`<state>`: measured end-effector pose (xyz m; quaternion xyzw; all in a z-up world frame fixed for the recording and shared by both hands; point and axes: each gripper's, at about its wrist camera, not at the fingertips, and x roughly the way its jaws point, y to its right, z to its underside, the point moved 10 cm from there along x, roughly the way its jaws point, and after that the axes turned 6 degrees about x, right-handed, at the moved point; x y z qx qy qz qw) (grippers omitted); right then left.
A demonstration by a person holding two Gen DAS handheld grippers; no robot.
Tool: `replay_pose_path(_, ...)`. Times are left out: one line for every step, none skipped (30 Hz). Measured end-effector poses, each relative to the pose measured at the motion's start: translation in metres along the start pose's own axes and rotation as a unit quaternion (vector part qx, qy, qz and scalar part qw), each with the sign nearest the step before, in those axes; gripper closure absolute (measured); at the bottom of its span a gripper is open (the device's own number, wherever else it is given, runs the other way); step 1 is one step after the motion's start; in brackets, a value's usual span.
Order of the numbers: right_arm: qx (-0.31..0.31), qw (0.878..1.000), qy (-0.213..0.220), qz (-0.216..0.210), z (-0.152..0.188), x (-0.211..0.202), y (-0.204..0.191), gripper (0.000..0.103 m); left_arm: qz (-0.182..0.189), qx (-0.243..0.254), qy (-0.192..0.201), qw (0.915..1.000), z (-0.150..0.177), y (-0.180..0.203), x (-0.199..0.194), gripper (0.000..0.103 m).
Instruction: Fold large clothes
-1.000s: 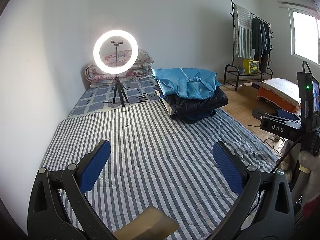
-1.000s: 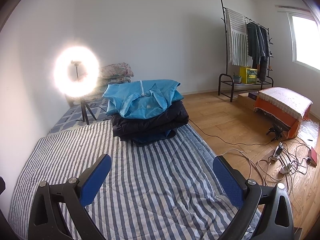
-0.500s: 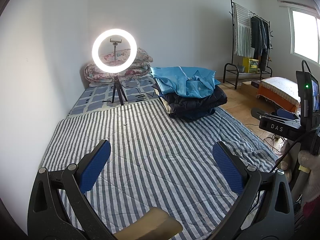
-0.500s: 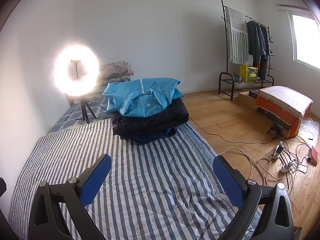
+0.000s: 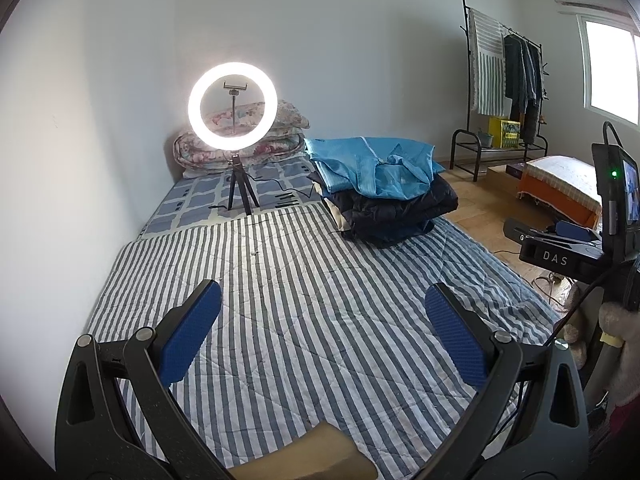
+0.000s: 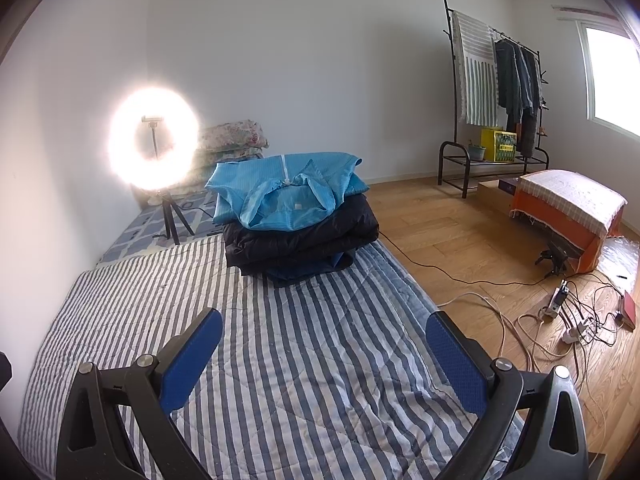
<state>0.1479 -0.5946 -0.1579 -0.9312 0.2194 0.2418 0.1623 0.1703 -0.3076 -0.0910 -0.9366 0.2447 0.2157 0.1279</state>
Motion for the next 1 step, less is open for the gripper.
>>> replay_pose_path(0.0, 1.0, 0.0, 0.0, 0.0001, 0.0, 0.0, 0.0, 0.0, -0.002, -0.001, 1.0, 0.0002, -0.0007, 0.0004, 0.0)
